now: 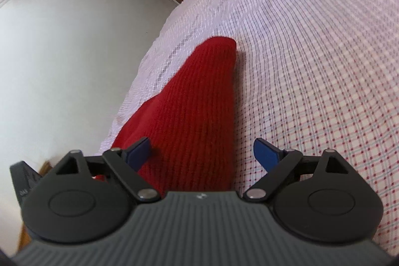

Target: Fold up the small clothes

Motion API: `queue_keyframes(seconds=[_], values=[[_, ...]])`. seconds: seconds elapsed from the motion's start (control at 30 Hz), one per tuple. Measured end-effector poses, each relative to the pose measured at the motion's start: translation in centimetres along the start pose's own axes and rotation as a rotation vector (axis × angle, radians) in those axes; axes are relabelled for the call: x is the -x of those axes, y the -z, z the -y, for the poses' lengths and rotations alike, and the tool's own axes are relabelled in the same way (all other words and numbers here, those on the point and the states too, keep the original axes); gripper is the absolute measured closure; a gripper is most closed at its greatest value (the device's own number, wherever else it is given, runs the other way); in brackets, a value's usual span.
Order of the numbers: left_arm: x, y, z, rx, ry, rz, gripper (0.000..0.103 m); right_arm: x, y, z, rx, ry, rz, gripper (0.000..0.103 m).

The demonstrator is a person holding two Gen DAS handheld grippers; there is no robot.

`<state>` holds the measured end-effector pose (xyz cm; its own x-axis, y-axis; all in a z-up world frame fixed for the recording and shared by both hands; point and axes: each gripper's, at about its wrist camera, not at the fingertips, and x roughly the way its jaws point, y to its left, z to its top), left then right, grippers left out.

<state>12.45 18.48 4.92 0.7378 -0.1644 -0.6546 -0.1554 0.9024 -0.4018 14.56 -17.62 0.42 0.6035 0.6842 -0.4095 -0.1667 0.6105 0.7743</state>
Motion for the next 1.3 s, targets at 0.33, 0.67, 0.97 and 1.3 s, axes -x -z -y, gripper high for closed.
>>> queue_keyframes(seconds=[0.33, 0.67, 0.97, 1.3], values=[[-0.5, -0.1, -0.7, 0.016, 0.022, -0.015, 0.026, 0.1, -0.2, 0.8, -0.015, -0.053, -0.063, 0.010], [-2.1, 0.0, -1.8, 0.066, 0.056, -0.033, 0.019, -3.4, -0.7, 1.1, -0.026, -0.117, -0.119, 0.000], [-2.8, 0.3, -3.3, 0.128, 0.197, -0.049, 0.030, -5.4, 0.0, 0.2, -0.065, -0.227, -0.165, 0.032], [0.1, 0.1, -0.1, 0.153, 0.336, -0.064, 0.038, 0.6, -2.5, -1.3, -0.187, -0.349, -0.169, 0.038]])
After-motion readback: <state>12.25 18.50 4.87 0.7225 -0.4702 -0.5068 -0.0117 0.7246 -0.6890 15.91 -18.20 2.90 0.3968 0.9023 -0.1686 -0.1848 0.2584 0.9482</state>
